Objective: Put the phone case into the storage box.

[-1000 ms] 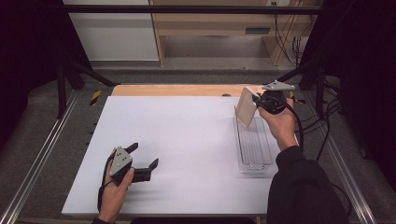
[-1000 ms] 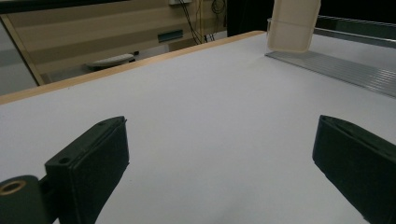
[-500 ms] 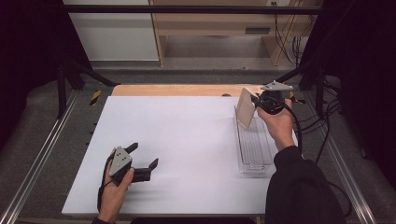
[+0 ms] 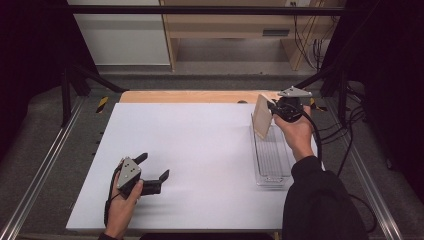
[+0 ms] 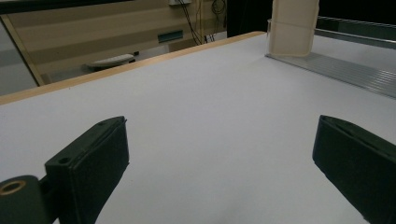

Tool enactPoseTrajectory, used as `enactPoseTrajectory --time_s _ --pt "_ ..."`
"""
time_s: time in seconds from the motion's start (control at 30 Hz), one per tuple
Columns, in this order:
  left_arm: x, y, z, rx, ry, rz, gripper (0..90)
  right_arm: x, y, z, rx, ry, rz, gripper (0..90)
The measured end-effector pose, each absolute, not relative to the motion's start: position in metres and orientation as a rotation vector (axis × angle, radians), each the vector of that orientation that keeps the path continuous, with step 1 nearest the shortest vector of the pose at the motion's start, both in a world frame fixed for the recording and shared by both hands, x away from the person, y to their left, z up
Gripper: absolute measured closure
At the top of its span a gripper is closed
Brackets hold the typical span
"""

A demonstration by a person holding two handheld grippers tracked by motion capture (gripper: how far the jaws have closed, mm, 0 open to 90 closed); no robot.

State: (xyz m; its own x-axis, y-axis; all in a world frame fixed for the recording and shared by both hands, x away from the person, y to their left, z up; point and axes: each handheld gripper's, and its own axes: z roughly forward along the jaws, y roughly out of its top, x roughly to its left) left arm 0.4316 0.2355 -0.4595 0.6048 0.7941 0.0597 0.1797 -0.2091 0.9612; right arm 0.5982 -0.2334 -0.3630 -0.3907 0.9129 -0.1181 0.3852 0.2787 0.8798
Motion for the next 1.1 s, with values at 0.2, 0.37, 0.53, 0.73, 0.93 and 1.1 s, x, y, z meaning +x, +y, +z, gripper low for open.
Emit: enactPoseTrajectory --time_s 0.2,0.37,0.53,0.73,0.93,1.1 --pt "0.4316 0.2355 -0.4595 1.723 0.804 0.691 3.2 0.5991 -0.2334 -0.3633 1.162 1.905 1.057 78.1" --pt "0.4315 0.2355 -0.4595 1.722 0.804 0.69 3.2 0.5997 -0.2336 -0.3637 1.167 1.899 1.062 78.0" --pt "0.4316 0.2357 -0.4595 1.722 0.805 0.69 3.2 0.6014 -0.2342 -0.3643 1.167 1.891 1.068 77.8" --pt "0.4317 0.2356 -0.4596 1.723 0.804 0.691 3.2 0.6045 -0.2362 -0.3658 1.175 1.871 1.081 77.3" --pt "0.4319 0.2358 -0.4596 1.723 0.805 0.69 3.2 0.6059 -0.2371 -0.3669 1.182 1.859 1.087 76.7" --pt "0.4319 0.2358 -0.4597 1.723 0.806 0.69 3.2 0.6075 -0.2373 -0.3683 1.191 1.842 1.092 76.0"
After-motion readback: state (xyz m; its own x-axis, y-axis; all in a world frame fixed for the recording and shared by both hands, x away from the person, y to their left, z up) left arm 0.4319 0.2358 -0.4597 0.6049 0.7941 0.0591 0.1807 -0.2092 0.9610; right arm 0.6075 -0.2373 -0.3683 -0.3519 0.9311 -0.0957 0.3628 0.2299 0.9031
